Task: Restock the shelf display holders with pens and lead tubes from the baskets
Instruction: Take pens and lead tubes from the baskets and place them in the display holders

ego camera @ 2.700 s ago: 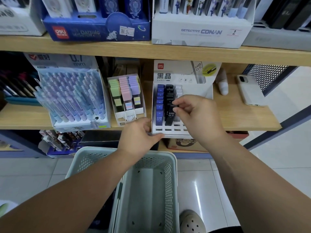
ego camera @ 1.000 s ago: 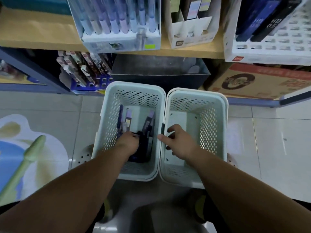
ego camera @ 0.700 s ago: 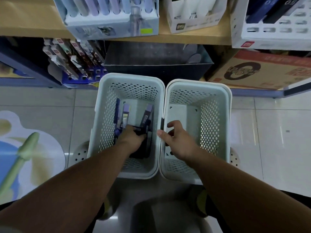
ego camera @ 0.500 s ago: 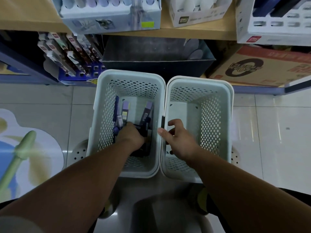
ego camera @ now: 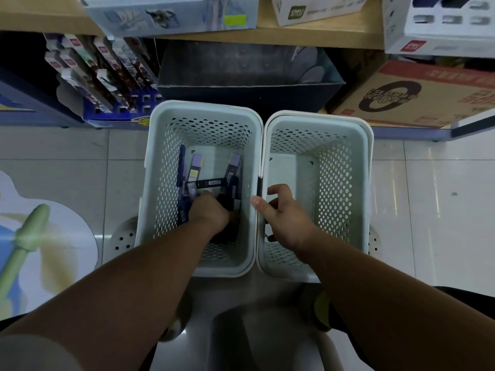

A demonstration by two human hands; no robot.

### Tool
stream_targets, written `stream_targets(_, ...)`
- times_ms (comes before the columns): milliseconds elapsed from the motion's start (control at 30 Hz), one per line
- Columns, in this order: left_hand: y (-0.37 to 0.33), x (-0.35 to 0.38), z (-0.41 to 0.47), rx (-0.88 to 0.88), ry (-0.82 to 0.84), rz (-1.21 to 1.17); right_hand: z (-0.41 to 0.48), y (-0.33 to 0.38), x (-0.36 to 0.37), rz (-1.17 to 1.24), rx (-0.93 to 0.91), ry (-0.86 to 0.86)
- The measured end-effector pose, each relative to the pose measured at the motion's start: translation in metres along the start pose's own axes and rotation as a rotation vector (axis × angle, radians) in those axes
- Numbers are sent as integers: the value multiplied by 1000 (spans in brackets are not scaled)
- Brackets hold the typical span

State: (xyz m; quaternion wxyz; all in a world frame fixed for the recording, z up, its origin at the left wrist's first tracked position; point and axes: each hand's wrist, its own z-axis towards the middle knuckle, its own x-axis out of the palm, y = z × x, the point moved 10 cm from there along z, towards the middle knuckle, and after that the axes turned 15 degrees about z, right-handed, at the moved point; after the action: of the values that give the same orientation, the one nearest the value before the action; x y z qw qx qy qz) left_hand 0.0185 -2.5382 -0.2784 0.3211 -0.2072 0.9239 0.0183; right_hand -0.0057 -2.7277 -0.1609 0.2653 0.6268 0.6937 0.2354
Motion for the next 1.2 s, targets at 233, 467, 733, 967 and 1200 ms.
stream_targets(233, -2, 4, 3, 35, 66, 88, -3, 2, 2, 20, 14, 5)
stream_targets(467, -7, 9, 5, 98, 78, -54, -1, 0, 2, 23, 16, 0)
stream_targets(733, 0, 24, 6, 111, 279, -333, -1, -3, 2, 24, 24, 6)
stream_targets(967, 0, 26, 4, 104, 330, -463, 0, -5, 0, 21, 34, -2)
stream_targets(1200, -5, 24, 3, 126, 287, -515, 0, -5, 0, 24, 29, -14)
